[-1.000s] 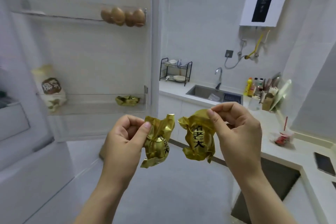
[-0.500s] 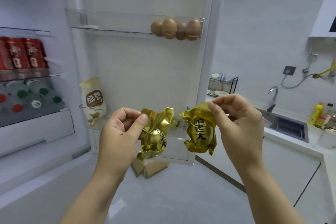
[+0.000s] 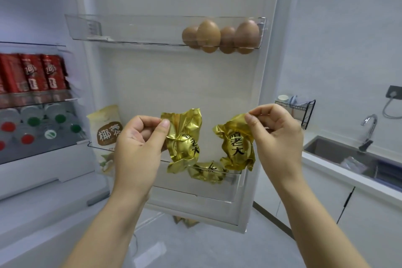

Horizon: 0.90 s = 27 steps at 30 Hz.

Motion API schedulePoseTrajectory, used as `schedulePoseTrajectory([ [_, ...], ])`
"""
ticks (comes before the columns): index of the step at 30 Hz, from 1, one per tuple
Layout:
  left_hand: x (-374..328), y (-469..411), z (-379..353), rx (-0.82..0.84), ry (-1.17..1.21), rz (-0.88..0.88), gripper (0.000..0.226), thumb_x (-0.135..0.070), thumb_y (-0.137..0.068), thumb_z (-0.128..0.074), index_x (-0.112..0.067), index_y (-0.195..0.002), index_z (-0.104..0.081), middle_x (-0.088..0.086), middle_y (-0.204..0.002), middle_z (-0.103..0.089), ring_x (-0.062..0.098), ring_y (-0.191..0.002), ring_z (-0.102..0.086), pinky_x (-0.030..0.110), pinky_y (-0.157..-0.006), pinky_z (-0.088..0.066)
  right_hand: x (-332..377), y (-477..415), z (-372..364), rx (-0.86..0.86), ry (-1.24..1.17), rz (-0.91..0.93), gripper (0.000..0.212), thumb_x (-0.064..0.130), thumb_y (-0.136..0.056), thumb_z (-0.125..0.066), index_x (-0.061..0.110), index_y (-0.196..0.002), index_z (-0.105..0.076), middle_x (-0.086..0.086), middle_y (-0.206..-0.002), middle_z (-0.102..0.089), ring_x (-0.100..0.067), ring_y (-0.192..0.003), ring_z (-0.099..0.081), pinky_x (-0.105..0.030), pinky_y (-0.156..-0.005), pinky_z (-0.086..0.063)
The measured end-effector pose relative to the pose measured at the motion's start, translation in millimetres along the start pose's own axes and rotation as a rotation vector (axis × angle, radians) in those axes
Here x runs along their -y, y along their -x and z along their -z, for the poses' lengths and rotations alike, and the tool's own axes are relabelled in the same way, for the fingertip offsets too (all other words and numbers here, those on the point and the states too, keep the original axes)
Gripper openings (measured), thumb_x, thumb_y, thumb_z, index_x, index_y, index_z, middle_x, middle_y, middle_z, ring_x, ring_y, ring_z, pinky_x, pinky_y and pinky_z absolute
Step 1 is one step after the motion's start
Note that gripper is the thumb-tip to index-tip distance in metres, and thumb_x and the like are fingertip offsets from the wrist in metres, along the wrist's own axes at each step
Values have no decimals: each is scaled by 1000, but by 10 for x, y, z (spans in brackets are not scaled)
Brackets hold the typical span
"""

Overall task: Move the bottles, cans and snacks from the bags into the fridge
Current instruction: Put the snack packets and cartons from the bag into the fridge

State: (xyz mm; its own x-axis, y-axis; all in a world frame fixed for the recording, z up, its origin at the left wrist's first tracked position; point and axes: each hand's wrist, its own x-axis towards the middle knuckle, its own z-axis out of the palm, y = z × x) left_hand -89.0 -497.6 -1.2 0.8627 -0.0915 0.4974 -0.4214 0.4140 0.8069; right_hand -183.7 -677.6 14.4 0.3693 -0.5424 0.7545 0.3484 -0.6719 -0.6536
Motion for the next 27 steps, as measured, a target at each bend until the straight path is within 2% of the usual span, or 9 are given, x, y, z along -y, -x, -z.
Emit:
schedulePoseTrajectory([
  [4, 77, -221, -51, -20, 29, 4, 14, -9, -90, -62, -17, -79, -58, -5, -61, -67, 7, -60, -61, 20, -59, -53, -160, -98, -173, -7, 3, -26, 4, 8, -86, -70, 8, -84, -66, 1, -74, -71, -10, -72, -69, -35, -69, -59],
  [10, 280, -523, -81, 10, -16, 22, 13, -11, -90, -63, -20, -81, -60, 6, -71, -65, 20, -70, -60, 37, -73, -52, -375, -72, -424, 14, 36, -114, 6, 10, -85, -71, 12, -83, -65, 2, -75, -72, -10, -72, -70, -36, -70, -59],
  [15, 514, -639, -52, 61, -100, 66, 8, -16, -88, -67, -21, -82, -63, 13, -78, -69, 28, -75, -65, 53, -84, -55, -521, 44, -506, 111, 144, -153, 10, 12, -84, -73, 18, -80, -66, 5, -72, -72, -5, -71, -69, -28, -64, -57],
  [19, 655, -666, -97, 110, -169, 104, 4, -33, -76, -66, -32, -73, -64, 5, -73, -70, 31, -75, -66, 57, -81, -54, -578, 117, -459, 191, 222, -176, 11, 11, -84, -72, 18, -78, -65, 6, -67, -70, -4, -65, -66, -19, -58, -52],
  [23, 741, -616, -153, 152, -215, 82, 12, -18, -86, -68, -20, -77, -62, 12, -73, -70, 38, -76, -65, 55, -75, -55, -615, 182, -405, 360, 466, -105, 13, 13, -86, -68, 22, -79, -61, 12, -58, -66, -6, -55, -56, -20, -53, -42],
  [27, 812, -599, -137, 198, -209, 97, 12, -12, -87, -67, -15, -77, -61, 18, -73, -68, 43, -72, -62, 54, -71, -55, -651, 233, -347, 372, 565, -96, 16, 15, -88, -65, 27, -80, -56, 15, -61, -67, -6, -56, -56, -30, -57, -48],
])
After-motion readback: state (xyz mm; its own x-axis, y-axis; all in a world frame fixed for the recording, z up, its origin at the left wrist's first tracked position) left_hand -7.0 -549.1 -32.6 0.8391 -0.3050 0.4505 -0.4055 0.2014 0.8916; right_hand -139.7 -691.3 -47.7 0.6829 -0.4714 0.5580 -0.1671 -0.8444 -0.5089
